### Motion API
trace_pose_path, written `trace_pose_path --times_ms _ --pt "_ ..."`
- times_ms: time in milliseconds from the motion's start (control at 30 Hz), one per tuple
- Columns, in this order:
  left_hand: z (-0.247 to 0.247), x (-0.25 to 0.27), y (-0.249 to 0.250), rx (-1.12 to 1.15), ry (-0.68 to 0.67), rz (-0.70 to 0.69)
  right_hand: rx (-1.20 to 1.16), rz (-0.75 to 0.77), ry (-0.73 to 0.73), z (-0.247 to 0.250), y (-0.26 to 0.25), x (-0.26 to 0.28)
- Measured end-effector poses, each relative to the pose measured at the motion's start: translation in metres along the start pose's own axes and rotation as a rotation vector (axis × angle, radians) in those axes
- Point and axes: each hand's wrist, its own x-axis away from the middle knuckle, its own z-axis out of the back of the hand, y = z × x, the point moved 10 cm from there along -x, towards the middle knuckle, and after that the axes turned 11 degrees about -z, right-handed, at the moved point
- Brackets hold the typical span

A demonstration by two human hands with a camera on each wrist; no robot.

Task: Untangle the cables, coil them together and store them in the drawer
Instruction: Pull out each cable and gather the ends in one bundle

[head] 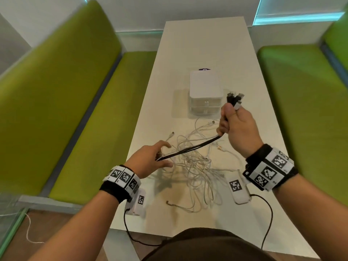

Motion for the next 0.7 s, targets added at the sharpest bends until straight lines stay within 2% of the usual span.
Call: trace_pose_path --times_ms 67,167,300,367,433,500,567,633,667,700 --pt "0.001 0.004 -0.003 -0.061 -0.043 -0.008 0.106 0.03 0.058 0.013 -0.006 -0.001" --pt "0.004 0.015 -0.016 0.034 -0.012 0.003 0.253 0.051 0.122 0.031 -0.006 -0.004" --pt "0.012 0.036 -0.055 0.096 -0.008 0.108 0.263 0.015 0.233 0.06 -0.001 -0.008" --pt "0.018 0.048 -0.07 0.266 0.056 0.13 0.198 -0.009 0.245 0.068 0.002 -0.009" --pt "0.025 0.056 -0.069 0.482 0.142 0.059 0.166 -0.027 0.234 0.067 0.005 -0.009" --pt "0.031 0.061 -0.065 0.597 0.22 0.025 0.167 -0.032 0.214 0.061 0.009 -0.008" --pt "0.036 0.067 -0.078 0.672 0.323 0.107 0.167 -0.035 0.198 0.056 0.012 -0.008" --pt "0.043 0.075 -0.096 0.609 0.413 0.201 0.196 -0.044 0.21 0.057 0.015 -0.008" --pt "0.047 0.078 -0.107 0.499 0.414 0.241 0.231 -0.047 0.226 0.06 0.017 -0.007" --pt "0.047 0.079 -0.119 0.339 0.356 0.291 0.262 -0.053 0.241 0.064 0.019 -0.007"
